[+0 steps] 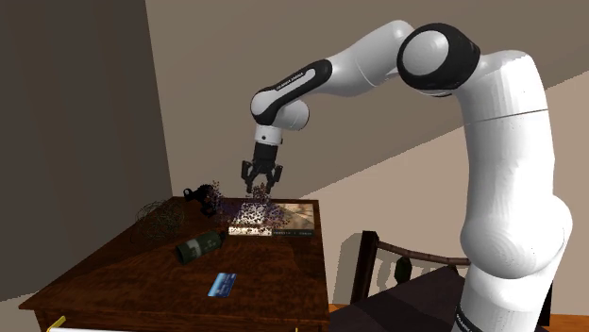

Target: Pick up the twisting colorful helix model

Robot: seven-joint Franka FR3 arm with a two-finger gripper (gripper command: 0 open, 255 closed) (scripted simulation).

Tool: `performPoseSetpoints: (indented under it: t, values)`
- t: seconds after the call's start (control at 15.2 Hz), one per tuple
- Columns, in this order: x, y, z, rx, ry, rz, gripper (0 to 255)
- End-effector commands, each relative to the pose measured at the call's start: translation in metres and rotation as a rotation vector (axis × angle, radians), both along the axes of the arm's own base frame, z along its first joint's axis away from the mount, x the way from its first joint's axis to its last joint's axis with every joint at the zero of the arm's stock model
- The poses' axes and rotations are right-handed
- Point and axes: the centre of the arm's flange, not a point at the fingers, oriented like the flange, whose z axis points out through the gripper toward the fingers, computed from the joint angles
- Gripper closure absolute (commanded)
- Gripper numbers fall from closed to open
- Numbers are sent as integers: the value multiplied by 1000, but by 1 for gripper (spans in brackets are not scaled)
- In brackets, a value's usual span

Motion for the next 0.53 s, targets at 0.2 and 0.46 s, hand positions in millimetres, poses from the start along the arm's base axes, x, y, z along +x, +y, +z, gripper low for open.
performPoseSetpoints:
  t: [0.2, 0.46]
  values:
    - [1, 1, 28, 1, -3, 0, 255]
    - [1, 1, 40, 1, -3, 0, 255]
